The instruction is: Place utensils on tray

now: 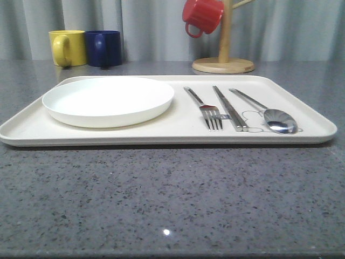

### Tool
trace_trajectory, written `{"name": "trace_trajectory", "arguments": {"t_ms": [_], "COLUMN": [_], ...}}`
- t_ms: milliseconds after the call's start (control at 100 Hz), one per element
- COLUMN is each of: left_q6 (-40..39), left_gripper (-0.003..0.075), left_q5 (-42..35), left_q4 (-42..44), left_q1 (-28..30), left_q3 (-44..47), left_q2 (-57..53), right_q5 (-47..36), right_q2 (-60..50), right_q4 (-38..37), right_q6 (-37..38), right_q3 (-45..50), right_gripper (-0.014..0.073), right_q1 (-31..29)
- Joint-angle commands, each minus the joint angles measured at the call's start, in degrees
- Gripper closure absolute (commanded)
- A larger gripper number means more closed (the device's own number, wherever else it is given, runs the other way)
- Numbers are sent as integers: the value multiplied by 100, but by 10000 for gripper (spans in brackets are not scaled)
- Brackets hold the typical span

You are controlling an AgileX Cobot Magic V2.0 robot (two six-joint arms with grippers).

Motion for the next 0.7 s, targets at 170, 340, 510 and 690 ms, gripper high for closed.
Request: {"name": "trace_trajectory", "arguments": {"t_ms": [170,340,510,690], "left_q6": [0,0,0,0], "left_gripper": [739,739,739,739], "left_q5": [-442,-442,-442,-442], "left_q4": [-71,-71,-71,-71], "left_q1": [-2,-2,-2,-2], "left_q3": [-161,-161,-161,-161], "left_q2": [31,31,31,31], "right_q5": [-1197,-1627,-1896,-2189], "right_q2": [-473,-949,-1461,-1883], "right_q4": [583,673,654,652], "right_q6": [-452,-515,-515,-515], "right_q3": [400,888,1371,1921], "right_gripper": [662,662,662,662], "right_q1": [-679,-912,-912,-912]}}
